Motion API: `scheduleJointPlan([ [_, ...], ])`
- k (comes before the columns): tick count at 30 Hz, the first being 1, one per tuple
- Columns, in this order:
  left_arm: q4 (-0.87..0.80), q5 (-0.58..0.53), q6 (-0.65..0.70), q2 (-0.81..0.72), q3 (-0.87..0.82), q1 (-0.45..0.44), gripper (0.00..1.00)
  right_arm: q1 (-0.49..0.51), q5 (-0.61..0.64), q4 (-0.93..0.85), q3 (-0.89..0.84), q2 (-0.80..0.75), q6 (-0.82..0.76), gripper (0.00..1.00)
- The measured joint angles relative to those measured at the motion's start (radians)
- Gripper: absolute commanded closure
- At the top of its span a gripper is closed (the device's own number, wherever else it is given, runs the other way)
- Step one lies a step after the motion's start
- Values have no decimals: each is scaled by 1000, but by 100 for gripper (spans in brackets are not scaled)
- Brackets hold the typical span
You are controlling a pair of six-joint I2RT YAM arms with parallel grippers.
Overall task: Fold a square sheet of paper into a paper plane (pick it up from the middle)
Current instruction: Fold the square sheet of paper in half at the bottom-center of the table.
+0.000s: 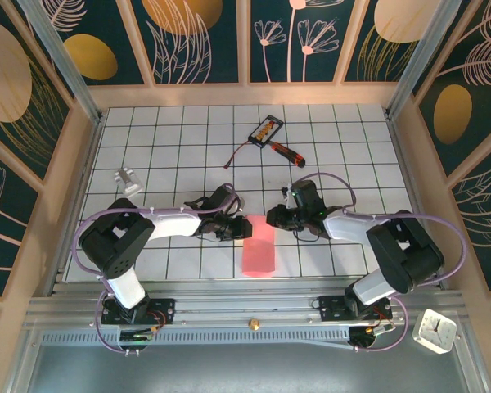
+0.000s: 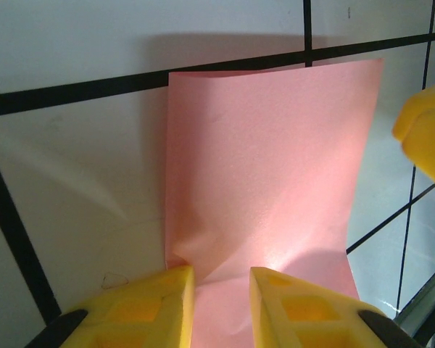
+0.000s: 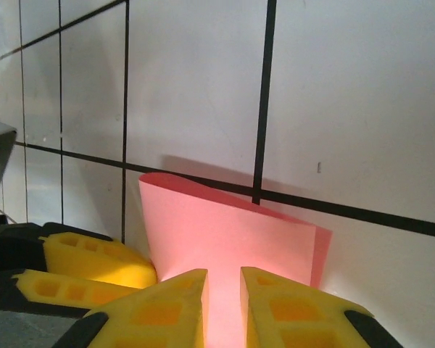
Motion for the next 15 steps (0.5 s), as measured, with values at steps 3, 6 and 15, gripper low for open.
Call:
scheduleJointPlan([
  [3,-3,-2,3,0,1,0,72,16,0,2,-3,14,3,81],
  [6,-4,-2,6,0,2,0,72,22,2,2,-11,32,6,82],
  [15,-8,-2,7,-2,8,0,60,22,19,46,-40,56,11,84],
])
